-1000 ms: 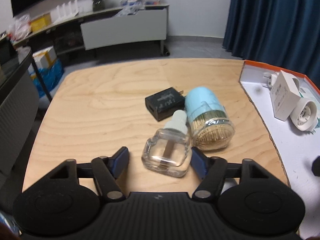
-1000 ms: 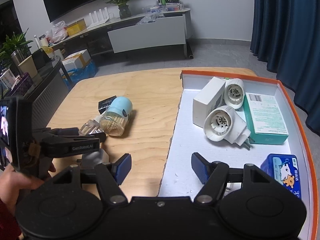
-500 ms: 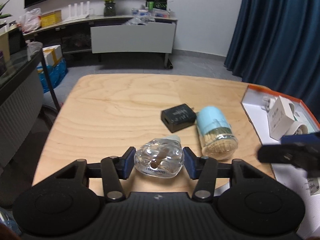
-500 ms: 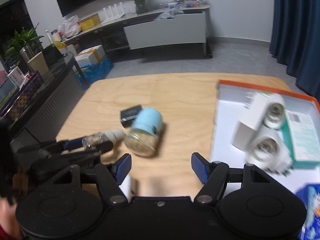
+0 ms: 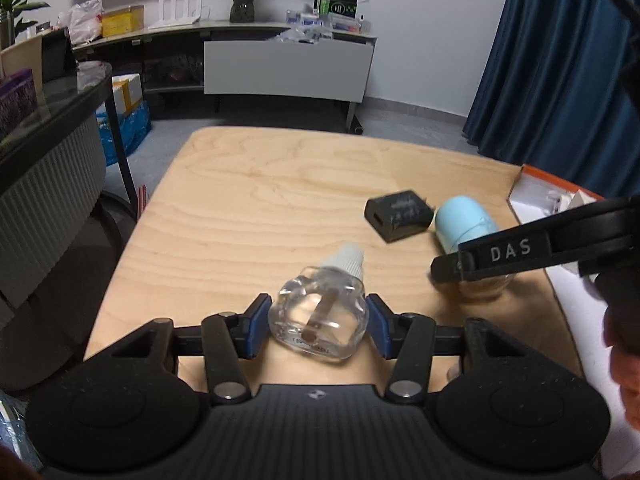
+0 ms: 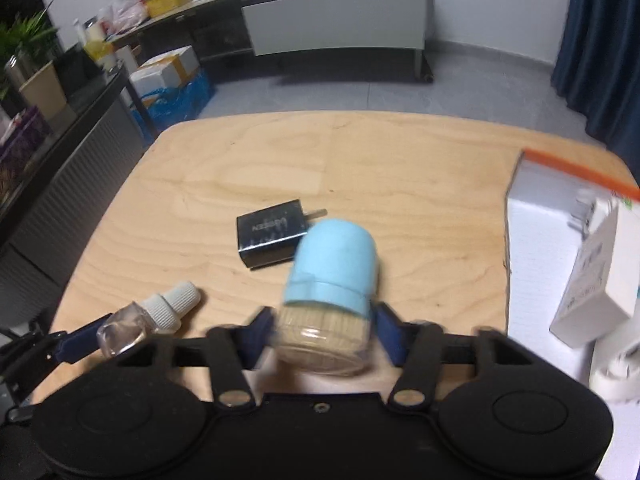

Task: Organize rigid objects
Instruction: 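Carry the glass bottle and toothpick jar over the lid with both tools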

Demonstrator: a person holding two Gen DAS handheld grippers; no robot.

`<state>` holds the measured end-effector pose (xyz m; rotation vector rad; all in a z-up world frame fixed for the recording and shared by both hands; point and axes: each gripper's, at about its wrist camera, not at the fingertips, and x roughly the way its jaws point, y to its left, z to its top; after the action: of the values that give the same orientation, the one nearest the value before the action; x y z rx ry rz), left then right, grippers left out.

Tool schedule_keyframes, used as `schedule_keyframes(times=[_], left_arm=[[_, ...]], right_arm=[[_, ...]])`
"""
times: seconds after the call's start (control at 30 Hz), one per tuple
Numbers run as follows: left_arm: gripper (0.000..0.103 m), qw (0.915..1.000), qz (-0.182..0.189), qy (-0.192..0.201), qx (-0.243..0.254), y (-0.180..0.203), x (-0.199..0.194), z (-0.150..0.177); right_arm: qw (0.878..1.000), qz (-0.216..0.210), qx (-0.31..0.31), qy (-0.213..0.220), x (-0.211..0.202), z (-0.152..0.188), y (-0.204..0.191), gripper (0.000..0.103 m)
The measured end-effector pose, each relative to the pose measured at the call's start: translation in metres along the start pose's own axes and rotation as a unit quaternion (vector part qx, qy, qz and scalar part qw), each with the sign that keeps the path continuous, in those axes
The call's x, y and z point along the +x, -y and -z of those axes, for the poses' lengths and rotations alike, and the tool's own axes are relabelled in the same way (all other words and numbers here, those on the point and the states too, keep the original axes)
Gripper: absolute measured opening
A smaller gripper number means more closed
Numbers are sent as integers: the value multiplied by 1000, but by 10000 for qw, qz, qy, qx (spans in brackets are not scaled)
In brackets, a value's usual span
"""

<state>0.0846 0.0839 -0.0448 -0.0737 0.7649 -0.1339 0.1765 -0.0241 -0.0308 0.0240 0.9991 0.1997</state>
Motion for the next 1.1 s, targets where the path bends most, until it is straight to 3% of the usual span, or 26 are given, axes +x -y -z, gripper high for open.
schedule_keyframes(times=[0.3,0.57,0.77,1.1], left_arm=[[54,9966,-130,232,786,10,3,9],[51,9975,-156,268,631,11,-6,7],[51,9995,32,289,158,8,-22,1],[50,9988,45,469,112,30,-59,-6]], right_arm=[[9999,-35,-78,73,-11,12,7,62],[9996,-166,70,229,-37,28,17,60],[9988,-243,165,387,-61,38,23,60],[9962,-318,271,769,-109,53,29,60]])
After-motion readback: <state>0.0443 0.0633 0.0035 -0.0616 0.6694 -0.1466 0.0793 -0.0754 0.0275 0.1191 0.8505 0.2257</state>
